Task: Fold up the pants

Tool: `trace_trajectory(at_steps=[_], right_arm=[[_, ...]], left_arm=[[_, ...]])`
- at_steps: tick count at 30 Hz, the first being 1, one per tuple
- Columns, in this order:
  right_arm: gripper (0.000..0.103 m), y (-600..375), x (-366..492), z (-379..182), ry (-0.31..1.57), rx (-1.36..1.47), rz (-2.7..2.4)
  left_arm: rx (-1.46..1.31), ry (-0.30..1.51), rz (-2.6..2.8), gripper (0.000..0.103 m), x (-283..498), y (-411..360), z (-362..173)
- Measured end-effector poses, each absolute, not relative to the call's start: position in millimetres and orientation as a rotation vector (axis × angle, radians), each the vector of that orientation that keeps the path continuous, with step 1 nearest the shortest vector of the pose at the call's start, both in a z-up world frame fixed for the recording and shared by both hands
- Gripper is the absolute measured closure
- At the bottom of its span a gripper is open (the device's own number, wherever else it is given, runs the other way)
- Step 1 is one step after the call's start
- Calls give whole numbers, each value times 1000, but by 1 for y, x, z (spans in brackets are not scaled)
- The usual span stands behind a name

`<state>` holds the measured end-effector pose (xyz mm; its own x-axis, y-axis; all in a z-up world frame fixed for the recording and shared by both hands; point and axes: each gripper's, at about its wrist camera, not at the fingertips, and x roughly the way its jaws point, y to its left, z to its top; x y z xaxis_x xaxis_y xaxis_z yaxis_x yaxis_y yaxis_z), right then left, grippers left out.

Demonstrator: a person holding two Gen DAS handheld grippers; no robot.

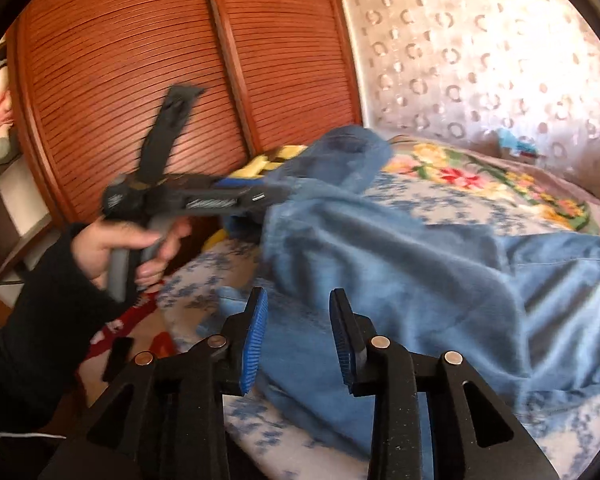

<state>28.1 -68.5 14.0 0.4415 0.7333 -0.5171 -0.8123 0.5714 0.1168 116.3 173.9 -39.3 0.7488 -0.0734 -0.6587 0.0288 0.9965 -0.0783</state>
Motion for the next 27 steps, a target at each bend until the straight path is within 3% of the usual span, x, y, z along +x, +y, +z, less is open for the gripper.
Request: trace_trajectory(at_steps=[7,12,19,24,27], right_arm=[[69,-108,38,-4,575,-192,786],[54,-118,50,-16,604,-193,668],[51,-130,65,-35,673,-155,608],[49,-129,71,-40,682,-145,615],[48,-130,73,-38,684,-134,616]], left_arm=[[-79,732,-121,56,82,156,-59],[-68,771,-162,56,61,139,-79],[-64,781,-187,56,40,127,-91],[-57,776,-177,83,38,125,-92],[-49,772,-191,88,36,126,-88]])
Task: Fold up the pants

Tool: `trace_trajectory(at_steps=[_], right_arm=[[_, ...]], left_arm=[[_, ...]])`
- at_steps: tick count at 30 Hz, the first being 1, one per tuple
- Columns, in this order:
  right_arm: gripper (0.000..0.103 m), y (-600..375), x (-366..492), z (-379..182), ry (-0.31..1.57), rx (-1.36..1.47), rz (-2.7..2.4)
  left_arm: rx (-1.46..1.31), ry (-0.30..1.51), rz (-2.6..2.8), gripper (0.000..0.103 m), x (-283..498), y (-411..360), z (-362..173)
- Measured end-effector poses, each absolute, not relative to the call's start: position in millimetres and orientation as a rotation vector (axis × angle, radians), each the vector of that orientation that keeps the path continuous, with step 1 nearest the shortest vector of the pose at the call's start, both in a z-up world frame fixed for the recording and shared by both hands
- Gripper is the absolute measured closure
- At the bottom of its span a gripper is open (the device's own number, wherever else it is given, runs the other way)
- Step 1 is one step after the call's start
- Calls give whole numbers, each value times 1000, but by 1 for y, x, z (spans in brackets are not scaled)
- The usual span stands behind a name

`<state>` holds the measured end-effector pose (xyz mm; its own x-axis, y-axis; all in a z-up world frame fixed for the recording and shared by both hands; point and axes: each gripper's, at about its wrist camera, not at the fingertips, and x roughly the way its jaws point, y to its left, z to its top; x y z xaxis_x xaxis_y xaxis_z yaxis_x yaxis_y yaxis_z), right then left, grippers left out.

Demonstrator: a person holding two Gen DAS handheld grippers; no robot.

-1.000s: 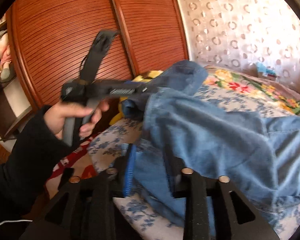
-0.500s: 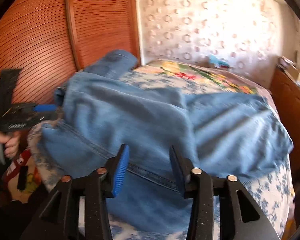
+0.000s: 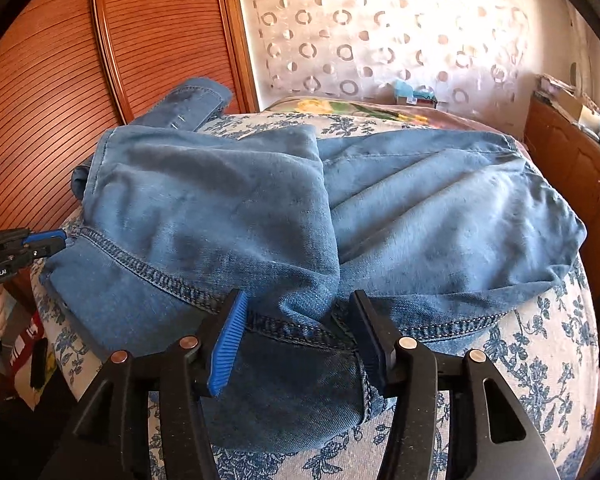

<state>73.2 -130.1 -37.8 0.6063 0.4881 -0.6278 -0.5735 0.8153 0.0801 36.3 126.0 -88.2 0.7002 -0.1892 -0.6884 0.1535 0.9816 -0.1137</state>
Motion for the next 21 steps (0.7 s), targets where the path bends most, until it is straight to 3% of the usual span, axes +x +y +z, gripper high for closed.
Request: trace_trajectory(at_steps=[6,14,16,18,21], right_arm=[[48,-134,71,-47,689,-103,652],[48,-142,60,-48,699,-117,704],[57,-144,61,-51,713,-126,702],[74,-148,62,-57,731,-140,694],[77,-154,63,-66,757,-154,676]], left_arm=[[-45,699,-177,95,17,136,-64],[-55,697,-172,96,2,145,-57],[-54,711,-170,95,2,144,-63],[-61,718,-167,92,4,143,-65],[-59,715,-146,84,8,144,-62]])
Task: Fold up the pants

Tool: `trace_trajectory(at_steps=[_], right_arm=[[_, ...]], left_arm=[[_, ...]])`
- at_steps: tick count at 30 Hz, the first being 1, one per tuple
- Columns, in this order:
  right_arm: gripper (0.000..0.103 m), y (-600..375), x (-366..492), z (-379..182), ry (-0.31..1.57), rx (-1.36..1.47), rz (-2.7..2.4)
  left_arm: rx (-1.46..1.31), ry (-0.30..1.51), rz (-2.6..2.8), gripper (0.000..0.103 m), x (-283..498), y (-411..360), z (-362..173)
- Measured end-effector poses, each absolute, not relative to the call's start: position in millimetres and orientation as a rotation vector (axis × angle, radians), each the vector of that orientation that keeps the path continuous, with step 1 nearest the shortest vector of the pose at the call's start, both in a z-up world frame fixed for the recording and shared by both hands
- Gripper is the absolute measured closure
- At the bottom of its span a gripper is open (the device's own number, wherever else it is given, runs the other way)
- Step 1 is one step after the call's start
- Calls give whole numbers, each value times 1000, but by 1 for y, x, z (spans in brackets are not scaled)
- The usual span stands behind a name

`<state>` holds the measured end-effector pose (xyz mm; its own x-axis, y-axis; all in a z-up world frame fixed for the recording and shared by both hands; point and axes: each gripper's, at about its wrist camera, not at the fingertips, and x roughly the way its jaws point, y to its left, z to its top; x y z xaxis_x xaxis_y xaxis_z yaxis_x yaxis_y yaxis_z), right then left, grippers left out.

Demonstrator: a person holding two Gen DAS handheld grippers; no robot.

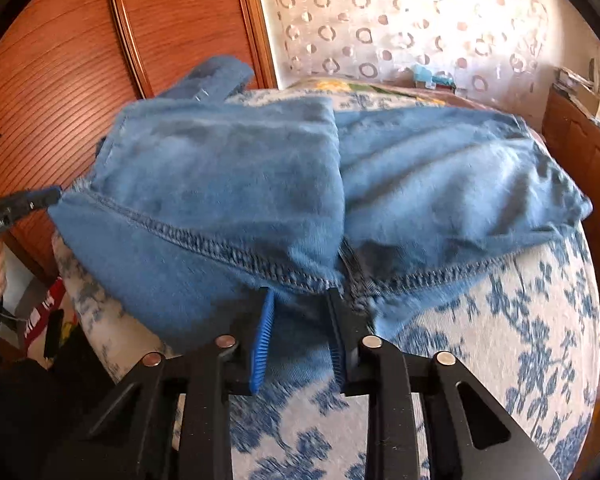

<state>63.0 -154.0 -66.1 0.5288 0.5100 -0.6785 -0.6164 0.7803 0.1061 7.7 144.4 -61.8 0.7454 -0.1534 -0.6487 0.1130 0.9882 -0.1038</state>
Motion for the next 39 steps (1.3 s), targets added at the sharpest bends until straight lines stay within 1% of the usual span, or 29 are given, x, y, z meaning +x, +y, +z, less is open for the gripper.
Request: trace_trajectory(at_steps=[1,2,3,6,7,8,13,14,15,16,17,23,29,35,39], right_arm=[[77,-158,63,-69,760,-144,676],[77,-162,64,-70,759,-132,678],[77,-166,64,-70,758,-121,677],[77,-172,59,-67,749,-89,667],[77,-175,59,-67,747,-82,663],[77,-178,58,-67,744,-76,664],[77,-187,51,-65,724,-56,660],[75,-189,50,-64,723,-54,659],[61,-191,45,-63,723,-53,657],[55,-193,41,-62,718,-59,635],[54,-194,39,-61,712,-61,617],[54,-211,40,-56,712,-49,539],[54,-235,60,-60,726,-36,447],[54,-249,78,-61,727,-10,389],[54,-261,96,-57,722,19,346]], left_arm=[[-48,709,-134,81,9,144,-60],[-42,703,-127,74,9,143,-58],[-40,696,-122,64,10,143,-56],[-42,664,-115,38,13,141,-48],[-42,655,-116,32,13,140,-45],[-45,638,-123,22,14,138,-41],[-45,609,-161,21,28,118,-33],[-47,604,-167,21,32,115,-32],[-47,602,-179,21,38,110,-32],[-42,602,-189,21,46,104,-33],[-35,602,-191,21,52,97,-34],[-9,628,-236,21,92,61,-49],[29,647,-257,21,122,32,-68],[3,677,-238,21,133,31,-88],[-31,655,-229,21,130,38,-86]])
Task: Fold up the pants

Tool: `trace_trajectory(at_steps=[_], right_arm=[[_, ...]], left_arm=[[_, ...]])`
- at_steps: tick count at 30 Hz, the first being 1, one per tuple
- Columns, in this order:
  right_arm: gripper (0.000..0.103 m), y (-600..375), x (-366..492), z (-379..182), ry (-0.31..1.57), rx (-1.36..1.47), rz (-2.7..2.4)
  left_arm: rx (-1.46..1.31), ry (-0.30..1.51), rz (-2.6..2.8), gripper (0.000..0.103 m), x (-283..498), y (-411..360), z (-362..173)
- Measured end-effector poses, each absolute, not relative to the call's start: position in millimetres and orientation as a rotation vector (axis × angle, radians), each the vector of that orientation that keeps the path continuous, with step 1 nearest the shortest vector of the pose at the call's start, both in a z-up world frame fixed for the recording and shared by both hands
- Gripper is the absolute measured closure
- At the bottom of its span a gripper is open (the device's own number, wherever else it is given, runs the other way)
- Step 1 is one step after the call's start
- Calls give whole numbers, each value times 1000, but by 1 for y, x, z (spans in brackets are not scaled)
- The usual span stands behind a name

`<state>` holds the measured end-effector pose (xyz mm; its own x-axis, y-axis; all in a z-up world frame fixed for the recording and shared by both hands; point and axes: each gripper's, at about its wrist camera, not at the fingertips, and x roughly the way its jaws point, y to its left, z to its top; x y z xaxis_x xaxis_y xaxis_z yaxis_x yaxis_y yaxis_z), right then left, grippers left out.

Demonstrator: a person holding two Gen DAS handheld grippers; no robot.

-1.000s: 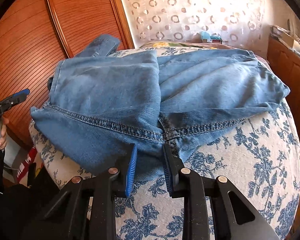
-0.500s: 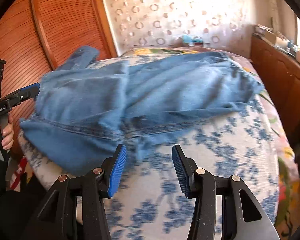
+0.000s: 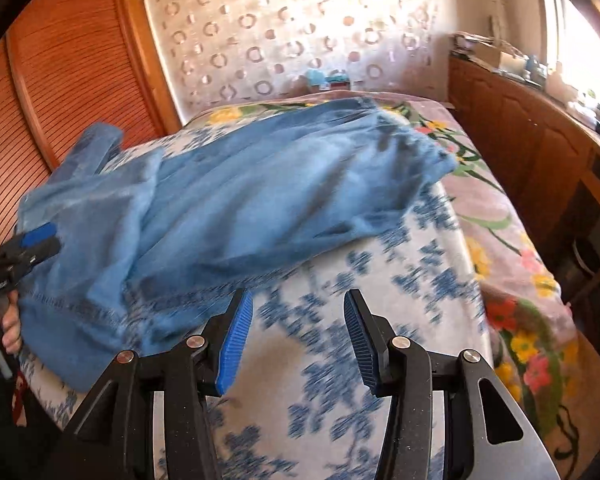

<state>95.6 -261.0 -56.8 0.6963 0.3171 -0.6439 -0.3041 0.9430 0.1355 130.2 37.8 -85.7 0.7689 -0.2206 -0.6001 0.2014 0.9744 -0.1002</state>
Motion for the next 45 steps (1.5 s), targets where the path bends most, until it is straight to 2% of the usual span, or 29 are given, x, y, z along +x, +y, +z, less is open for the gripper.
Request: trace_trajectory(at_steps=[13,28,29,31,32,33,45], right_arm=[[54,-279,180,-54,779,49,214],[56,-263,243,-53,787,-2,144],[61,-263,246,-53,787,-3,139],[78,-263,245,-52,784,-11,133],[93,-262,244,-51,782,-14,138],[97,-261,244,-51,788,-8,163],[98,-195,163,20,580,-87,410]], left_arm=[[-40,570,-181,21,118,39,-80],[-43,551,-171,21,115,40,-80],[-43,550,-171,21,115,40,-80],[-43,544,-167,21,114,41,-79],[-45,540,-166,21,114,41,-79],[-47,537,-167,21,114,42,-79],[-48,514,-161,21,98,47,-72]])
